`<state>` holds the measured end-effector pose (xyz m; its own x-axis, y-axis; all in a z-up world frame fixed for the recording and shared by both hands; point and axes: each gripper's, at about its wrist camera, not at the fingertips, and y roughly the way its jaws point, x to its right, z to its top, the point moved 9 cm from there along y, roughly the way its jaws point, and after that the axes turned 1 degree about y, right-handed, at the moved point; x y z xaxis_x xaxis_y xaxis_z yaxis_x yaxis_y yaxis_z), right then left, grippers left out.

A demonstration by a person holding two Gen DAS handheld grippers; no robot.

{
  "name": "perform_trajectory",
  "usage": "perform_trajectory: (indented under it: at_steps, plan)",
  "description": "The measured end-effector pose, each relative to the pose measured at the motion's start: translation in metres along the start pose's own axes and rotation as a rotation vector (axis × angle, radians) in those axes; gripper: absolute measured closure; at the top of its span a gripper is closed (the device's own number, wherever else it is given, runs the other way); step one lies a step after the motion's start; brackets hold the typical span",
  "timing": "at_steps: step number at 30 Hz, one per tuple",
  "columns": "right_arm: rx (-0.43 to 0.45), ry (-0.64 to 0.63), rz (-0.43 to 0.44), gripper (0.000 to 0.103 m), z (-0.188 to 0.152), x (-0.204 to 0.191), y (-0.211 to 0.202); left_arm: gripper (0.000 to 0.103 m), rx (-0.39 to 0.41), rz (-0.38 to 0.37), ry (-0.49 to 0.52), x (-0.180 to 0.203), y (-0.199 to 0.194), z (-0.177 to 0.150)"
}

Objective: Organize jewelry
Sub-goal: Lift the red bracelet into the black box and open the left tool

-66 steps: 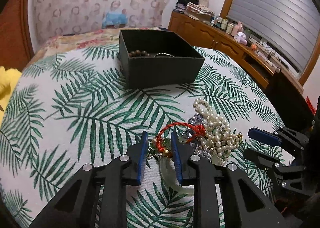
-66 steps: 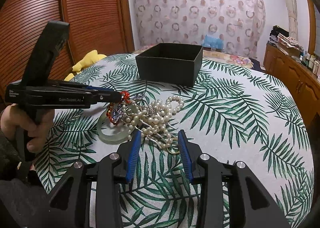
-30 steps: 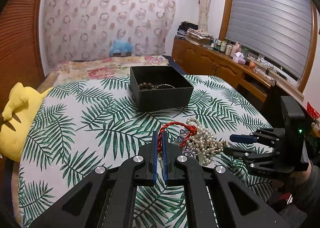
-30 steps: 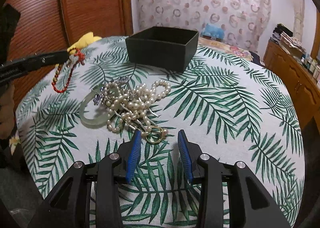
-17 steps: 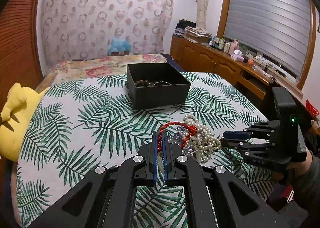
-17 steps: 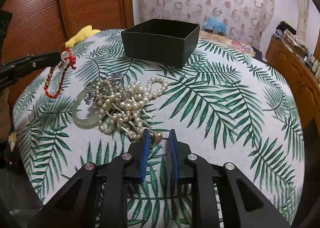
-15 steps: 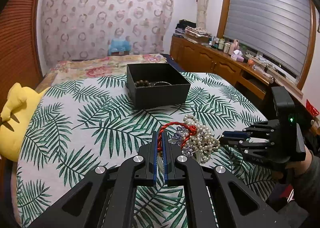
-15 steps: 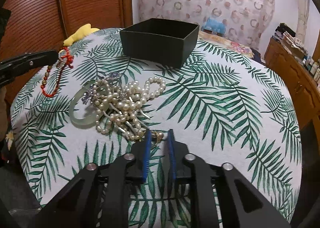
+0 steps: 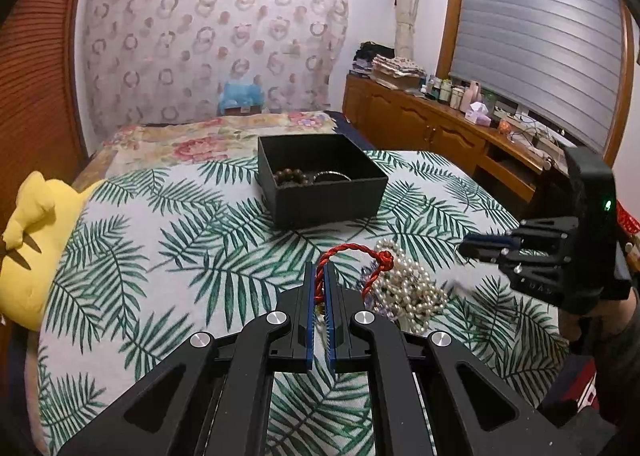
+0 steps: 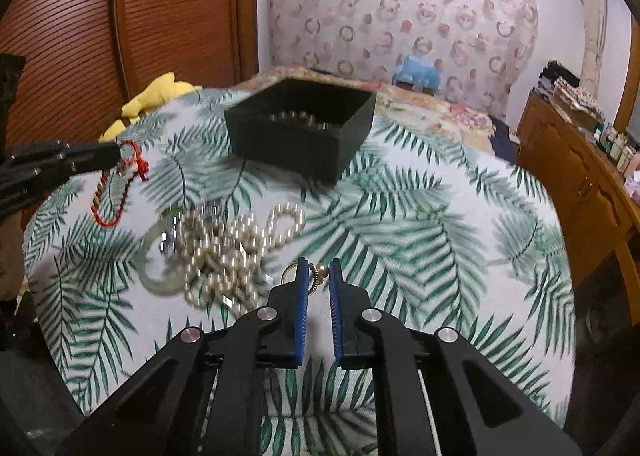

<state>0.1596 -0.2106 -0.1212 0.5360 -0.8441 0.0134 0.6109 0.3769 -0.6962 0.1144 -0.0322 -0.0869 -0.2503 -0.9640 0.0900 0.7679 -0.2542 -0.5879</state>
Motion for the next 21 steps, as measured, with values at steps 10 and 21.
perform_trajectory:
  at_steps: [10,21]
  plan:
    - [0.077,-0.010,0.030,0.091,0.062,-0.003,0.012,0.100,0.021,0.035,0.011,-0.013,0.010,0.029]
    - [0.100,-0.025,-0.025,0.091,0.111,0.003,0.037,0.100,0.035,0.074,0.034,-0.024,0.023,0.058]
